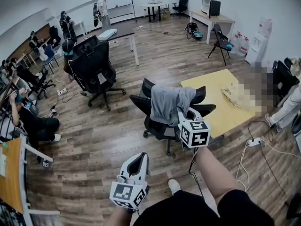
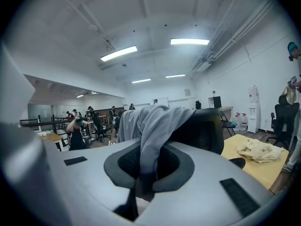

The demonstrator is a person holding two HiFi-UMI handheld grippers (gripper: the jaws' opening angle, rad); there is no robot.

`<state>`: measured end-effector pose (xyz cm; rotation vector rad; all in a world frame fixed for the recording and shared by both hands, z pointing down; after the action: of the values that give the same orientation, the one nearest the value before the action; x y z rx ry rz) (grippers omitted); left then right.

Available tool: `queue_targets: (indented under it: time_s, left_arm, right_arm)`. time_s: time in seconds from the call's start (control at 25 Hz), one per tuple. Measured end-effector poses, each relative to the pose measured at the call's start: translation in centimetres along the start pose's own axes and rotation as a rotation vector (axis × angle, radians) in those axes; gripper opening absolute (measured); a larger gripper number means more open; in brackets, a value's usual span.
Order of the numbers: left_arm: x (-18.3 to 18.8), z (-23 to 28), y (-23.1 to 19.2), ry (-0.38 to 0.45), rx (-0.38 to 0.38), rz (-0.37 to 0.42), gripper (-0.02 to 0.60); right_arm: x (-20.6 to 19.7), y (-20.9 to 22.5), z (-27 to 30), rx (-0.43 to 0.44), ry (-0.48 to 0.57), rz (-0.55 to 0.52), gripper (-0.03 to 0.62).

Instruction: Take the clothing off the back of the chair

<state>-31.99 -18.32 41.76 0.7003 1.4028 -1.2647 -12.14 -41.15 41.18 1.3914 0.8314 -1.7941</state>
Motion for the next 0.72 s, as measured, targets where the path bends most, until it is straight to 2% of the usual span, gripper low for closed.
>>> queue_targets:
  time_s: [0.36,0.72]
  left_arm:
    - [-0.4,-2.1,1.3,0.021,-0.020,0.012,0.015]
    - [-1.1,-5.6,3.3,0.037,-0.059,0.005,0.015]
  right_arm:
    - [0.9,-1.2,-3.1,0.037,0.042,-0.036,0.035]
    - [2.4,-2.9,-8.8,0.062,0.090,-0.074,0.034]
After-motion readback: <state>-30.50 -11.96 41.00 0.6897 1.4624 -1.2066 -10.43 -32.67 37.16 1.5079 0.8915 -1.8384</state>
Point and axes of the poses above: the fingertips, and each gripper's own axes: z forward along the fingers, y to its right, x out of its top, the point moved 10 cm from there along -z, backward along the fingers, and after that the axes turned 10 degrees about -z, right-handed, at the moved point
